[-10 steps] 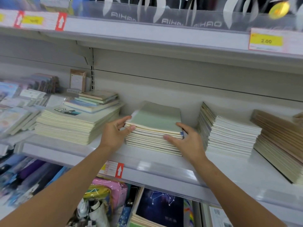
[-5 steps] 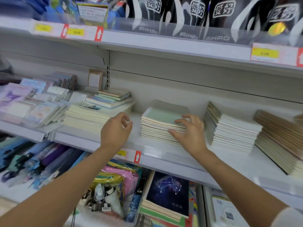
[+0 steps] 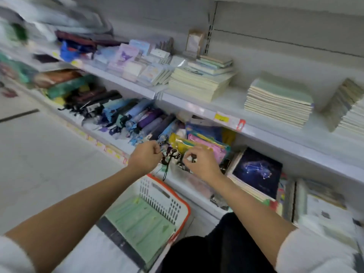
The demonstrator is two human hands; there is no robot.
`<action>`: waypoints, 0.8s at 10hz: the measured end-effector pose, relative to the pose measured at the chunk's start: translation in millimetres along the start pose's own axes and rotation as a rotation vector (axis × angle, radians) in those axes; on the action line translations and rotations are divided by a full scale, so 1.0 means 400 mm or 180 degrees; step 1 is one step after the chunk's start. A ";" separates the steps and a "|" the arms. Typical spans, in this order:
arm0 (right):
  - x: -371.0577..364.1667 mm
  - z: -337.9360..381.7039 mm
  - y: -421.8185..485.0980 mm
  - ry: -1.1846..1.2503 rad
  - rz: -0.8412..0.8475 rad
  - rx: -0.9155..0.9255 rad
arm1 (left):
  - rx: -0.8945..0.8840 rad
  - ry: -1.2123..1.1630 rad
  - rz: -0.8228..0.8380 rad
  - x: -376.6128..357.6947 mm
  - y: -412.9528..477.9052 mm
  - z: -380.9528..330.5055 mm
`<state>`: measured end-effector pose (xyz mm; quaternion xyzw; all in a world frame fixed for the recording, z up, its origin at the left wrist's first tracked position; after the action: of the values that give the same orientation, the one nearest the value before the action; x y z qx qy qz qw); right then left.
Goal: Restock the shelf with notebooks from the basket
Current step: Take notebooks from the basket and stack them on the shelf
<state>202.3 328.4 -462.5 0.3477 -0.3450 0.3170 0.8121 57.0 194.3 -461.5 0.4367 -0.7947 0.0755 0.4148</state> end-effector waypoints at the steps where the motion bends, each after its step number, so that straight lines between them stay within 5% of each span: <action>1: -0.117 0.025 -0.042 0.0467 0.0538 -0.0376 | 0.0499 0.0052 0.0165 -0.002 -0.079 0.141; 5: -0.486 0.060 -0.172 -0.0159 0.2427 -0.0214 | 0.2573 -0.0591 0.0674 -0.063 -0.355 0.531; 6: -0.548 0.044 -0.208 -0.0308 0.2752 -0.0166 | 0.3416 -0.0371 0.0795 -0.071 -0.476 0.648; 8: -0.637 -0.006 -0.269 -0.0102 0.3046 -0.0588 | 0.3673 0.0697 0.1598 -0.116 -0.605 0.762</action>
<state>141.3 200.3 -700.1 0.0814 -0.5053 0.6175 0.5973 72.0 -70.1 -750.2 0.3801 -0.6574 0.6304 0.1614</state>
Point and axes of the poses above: each hand's wrist, its own y-axis towards the middle knuckle, its own x-axis out of the back of the hand, z = x × y, the point moved 1 cm from there along y, towards the middle knuckle, and after that the axes turned 7 degrees about -z, right-handed, at the moved point
